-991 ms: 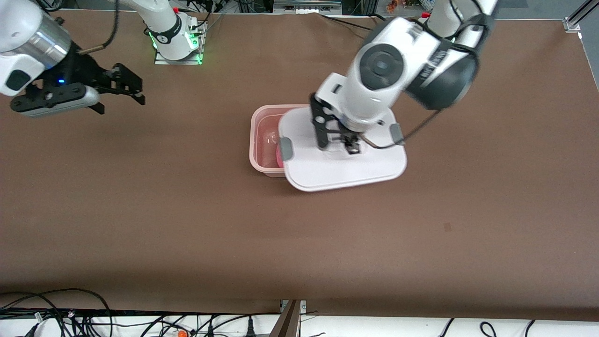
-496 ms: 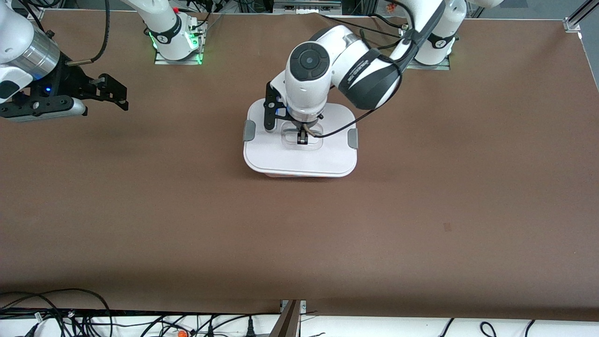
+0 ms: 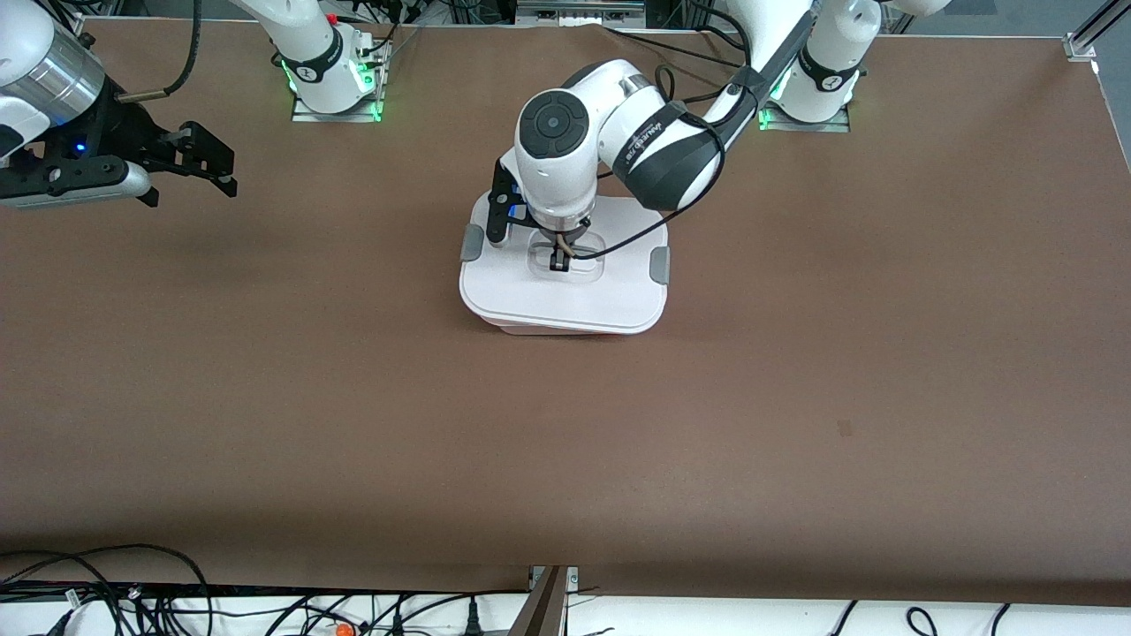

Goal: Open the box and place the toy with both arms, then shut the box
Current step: 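Carry the lid over the box with the left gripper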

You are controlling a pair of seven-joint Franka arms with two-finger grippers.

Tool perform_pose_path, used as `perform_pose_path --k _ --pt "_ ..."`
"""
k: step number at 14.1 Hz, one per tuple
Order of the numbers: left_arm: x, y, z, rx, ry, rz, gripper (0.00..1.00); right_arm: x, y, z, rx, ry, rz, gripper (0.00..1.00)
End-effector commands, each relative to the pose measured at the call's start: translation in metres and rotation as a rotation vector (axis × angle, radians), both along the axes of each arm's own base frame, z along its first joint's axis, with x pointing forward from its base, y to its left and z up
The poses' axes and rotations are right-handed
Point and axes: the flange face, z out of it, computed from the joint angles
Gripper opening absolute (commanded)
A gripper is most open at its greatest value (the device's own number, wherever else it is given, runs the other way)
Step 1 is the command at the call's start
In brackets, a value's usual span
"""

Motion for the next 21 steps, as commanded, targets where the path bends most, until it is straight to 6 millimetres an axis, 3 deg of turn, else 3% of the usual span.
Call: perform_pose_path --k 1,5,21 --pt "0.002 0.003 -0.008 0.025 -0.011 -0.009 0.00 -0.005 -0.005 0.001 -0.010 -0.013 -0.033 1.00" --pt "0.004 0.002 -0.026 0.039 0.007 0.016 0.00 -0.004 -0.008 0.001 -0.002 -0.015 -0.050 1.00" --pt "-0.015 -0.023 -0.039 0.050 -0.012 0.103 0.00 -0.006 -0.004 0.003 -0.006 -0.015 -0.039 1.00"
